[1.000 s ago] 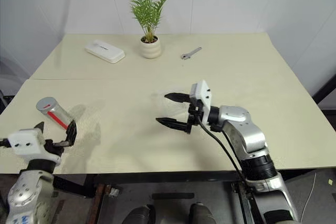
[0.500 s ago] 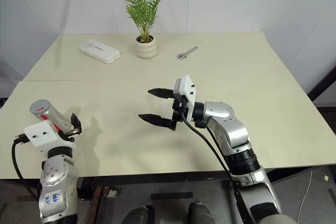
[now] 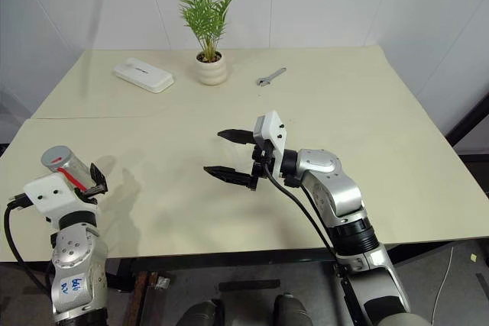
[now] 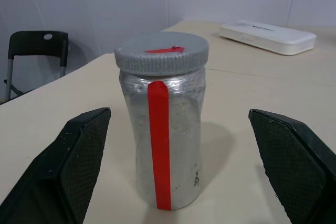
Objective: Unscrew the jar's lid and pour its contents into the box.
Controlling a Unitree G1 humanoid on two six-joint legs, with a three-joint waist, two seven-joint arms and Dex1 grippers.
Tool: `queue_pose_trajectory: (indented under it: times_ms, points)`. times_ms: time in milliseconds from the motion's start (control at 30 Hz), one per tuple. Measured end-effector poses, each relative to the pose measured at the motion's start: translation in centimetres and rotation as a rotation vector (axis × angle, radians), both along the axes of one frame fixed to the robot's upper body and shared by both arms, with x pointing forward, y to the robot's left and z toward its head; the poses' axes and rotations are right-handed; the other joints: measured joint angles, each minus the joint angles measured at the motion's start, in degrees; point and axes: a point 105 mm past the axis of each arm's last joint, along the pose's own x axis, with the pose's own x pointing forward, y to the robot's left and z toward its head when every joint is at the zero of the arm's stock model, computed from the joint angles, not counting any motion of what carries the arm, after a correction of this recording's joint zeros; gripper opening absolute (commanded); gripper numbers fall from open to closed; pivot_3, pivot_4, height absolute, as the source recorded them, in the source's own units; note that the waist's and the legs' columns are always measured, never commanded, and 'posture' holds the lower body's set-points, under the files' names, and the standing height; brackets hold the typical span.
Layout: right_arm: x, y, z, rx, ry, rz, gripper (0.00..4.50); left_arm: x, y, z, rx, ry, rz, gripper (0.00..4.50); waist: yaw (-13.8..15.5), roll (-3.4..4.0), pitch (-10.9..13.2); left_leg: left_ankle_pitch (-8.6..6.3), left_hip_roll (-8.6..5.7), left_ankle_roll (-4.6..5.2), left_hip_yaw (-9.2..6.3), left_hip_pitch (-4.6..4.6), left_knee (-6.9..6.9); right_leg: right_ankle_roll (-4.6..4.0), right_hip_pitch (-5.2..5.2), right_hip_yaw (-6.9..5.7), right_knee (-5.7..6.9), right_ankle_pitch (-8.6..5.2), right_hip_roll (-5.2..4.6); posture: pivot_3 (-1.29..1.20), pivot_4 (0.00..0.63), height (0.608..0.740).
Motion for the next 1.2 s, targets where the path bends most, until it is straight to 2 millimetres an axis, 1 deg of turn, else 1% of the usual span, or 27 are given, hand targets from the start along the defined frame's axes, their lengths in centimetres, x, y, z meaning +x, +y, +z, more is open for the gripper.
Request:
queue_pose_trajectory:
  times_ms: [133,300,433,567,700,800,833,1000,1067,1100,1200]
  points:
    - [0.1,0.0,0.0,-0.001,0.000,-0.011,4.50,1.4,0.5,-0.2,-0.010,0.003,-0.002,4.49,-0.01,0.00,0.00,0.00,0.02,0.00,0.00,0.01,0.00,0.00,-0.01,-0.01,0.01,0.00,0.06,0.00,0.150,0.740]
    - [0.2,0.0,0.0,-0.001,0.000,-0.017,4.50,3.0,1.2,0.1,-0.001,-0.002,-0.007,4.49,-0.21,0.00,0.00,-0.01,0.03,-0.01,0.01,0.00,-0.02,0.01,-0.01,-0.01,0.01,0.00,0.06,0.00,0.150,0.740]
    - [0.1,0.0,-0.1,-0.003,-0.002,-0.008,4.50,3.4,2.1,-0.1,0.005,0.010,0.005,4.49,-0.64,0.00,0.00,-0.01,0.03,-0.02,0.01,-0.01,-0.01,0.03,-0.02,-0.01,0.01,0.02,0.04,0.00,0.150,0.740]
    - [-0.6,-0.1,-0.1,-0.025,-0.027,0.040,4.50,3.9,3.0,0.0,0.006,0.021,0.012,4.49,-0.83,0.00,0.00,-0.01,0.05,-0.02,0.01,0.01,-0.01,0.03,-0.02,-0.01,0.04,0.02,0.05,0.00,0.150,0.740]
    - [-1.0,0.0,-0.1,-0.034,-0.035,0.063,4.50,4.2,3.5,-0.1,0.000,0.029,0.005,4.49,-0.85,0.00,0.00,-0.03,0.07,-0.04,0.01,0.00,-0.02,0.03,-0.02,-0.01,0.03,0.02,-0.02,0.00,0.150,0.740]
    - [-1.3,0.1,0.0,-0.034,-0.044,0.071,4.50,4.4,3.8,-0.5,-0.009,0.043,0.000,3.90,-0.85,-0.01,0.00,-0.04,0.08,-0.06,0.02,0.00,-0.02,0.03,-0.03,-0.01,0.01,0.02,-0.16,0.00,0.150,0.740]
    - [-1.3,0.1,0.0,-0.033,-0.042,0.071,4.50,4.4,3.9,-0.6,-0.012,0.044,0.000,3.63,-0.84,-0.01,0.00,-0.04,0.08,-0.07,0.01,0.00,-0.03,0.03,-0.03,-0.02,0.00,0.02,-0.17,0.00,0.150,0.740]
    - [-1.2,0.1,-0.1,-0.030,-0.037,0.064,4.50,4.3,3.9,-0.6,-0.021,0.041,-0.001,2.00,-0.84,-0.01,0.00,-0.05,0.11,-0.09,0.02,0.00,-0.03,0.03,-0.03,-0.01,0.00,0.02,-0.18,0.00,0.150,0.740]
    - [-1.2,0.1,-0.2,-0.028,-0.034,0.058,4.50,4.5,3.6,-0.5,-0.018,0.036,-0.024,1.96,-0.83,-0.01,0.00,-0.05,0.12,-0.10,0.02,0.00,-0.03,0.03,-0.03,-0.02,0.00,0.02,-0.18,0.00,0.150,0.740]
    - [-1.2,0.1,-0.3,-0.027,-0.031,0.055,4.50,4.7,3.1,-0.2,-0.012,0.029,-0.055,1.96,-0.83,-0.01,0.00,-0.06,0.13,-0.10,0.02,0.00,-0.03,0.03,-0.03,-0.02,-0.02,0.02,-0.18,0.00,0.150,0.740]
    - [-1.0,0.0,-0.4,-0.019,-0.020,0.037,4.50,5.9,-0.5,2.0,0.046,-0.030,-0.265,1.96,-0.71,-0.01,0.00,-0.07,0.22,-0.12,0.02,-0.03,-0.05,0.03,-0.03,-0.03,-0.07,0.01,-0.20,0.00,0.150,0.740]
